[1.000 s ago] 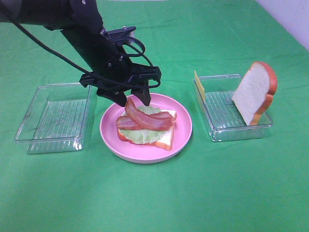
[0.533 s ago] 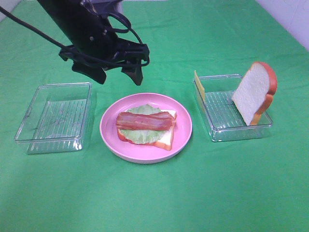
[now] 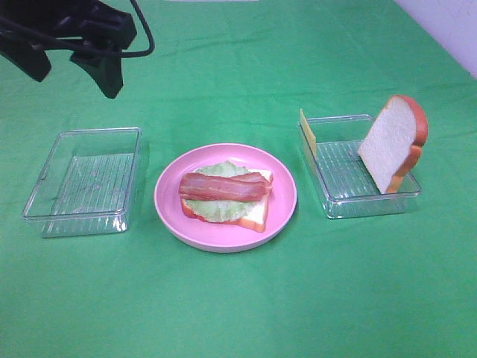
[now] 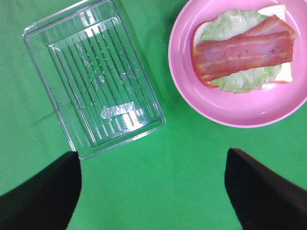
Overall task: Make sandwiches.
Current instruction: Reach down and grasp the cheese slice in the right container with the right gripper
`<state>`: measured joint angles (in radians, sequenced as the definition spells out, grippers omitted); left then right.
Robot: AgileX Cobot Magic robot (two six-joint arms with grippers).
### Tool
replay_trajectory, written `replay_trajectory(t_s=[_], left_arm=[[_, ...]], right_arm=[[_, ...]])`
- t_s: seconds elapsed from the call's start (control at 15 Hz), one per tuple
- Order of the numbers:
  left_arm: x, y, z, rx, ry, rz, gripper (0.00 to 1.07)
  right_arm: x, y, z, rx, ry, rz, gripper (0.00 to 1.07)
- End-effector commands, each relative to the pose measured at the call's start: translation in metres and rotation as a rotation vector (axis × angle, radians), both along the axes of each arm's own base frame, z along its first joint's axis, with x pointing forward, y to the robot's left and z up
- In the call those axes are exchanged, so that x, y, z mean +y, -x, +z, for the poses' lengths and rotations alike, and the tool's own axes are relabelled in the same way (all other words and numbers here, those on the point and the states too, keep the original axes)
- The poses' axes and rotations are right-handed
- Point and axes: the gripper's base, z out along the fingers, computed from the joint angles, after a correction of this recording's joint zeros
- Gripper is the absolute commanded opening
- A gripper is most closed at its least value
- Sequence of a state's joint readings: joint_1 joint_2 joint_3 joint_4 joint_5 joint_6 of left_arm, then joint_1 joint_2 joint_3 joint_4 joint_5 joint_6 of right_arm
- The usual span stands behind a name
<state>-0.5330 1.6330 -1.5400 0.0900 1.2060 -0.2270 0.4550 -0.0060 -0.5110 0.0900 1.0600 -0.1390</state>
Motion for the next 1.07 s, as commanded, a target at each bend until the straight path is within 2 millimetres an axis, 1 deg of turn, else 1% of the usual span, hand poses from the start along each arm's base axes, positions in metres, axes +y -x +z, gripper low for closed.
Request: replay_trajectory(t_s=[0.07,0.2,0.27,0.47,0.67,0.8,0.87,1.07], left_arm=[[0.010,0.022,0.021,0.009,-0.001,0.005,0.78],[0.019,0.043,0.031,-0.002,0.044,0.002,0.78],[0.025,0.055,0.031,-0.003,0.054,0.001,0.78],[0.048,0.097,0.022,-0.003,0.082,-0.009,0.78],[0.073,0.145,0.019,-0.031,0.127,-0.059,0.78],[0.090,0.174,0.016,-0.078,0.154,-0.062,0.78],[0.094,0.181,0.015,-0.091,0.161,-0.063,0.78],[0.122,0.225,0.001,-0.188,0.196,-0.081,0.78]], right_arm=[[-0.001,0.001,-0.001,-0.011,0.005,0.006,0.72],[-0.001,0.001,-0.001,-0.011,0.005,0.006,0.72],[-0.001,0.001,-0.001,-0.011,0.005,0.006,0.72],[-0.001,0.001,-0.001,-0.011,0.005,0.006,0.72],[-0.001,0.001,-0.001,-0.011,0.005,0.006,0.72],[-0.001,0.001,-0.001,-0.011,0.005,0.006,0.72],[-0.001,0.001,-0.001,-0.011,0.005,0.006,0.72],[-0.001,0.001,-0.001,-0.011,0.005,0.006,0.72]])
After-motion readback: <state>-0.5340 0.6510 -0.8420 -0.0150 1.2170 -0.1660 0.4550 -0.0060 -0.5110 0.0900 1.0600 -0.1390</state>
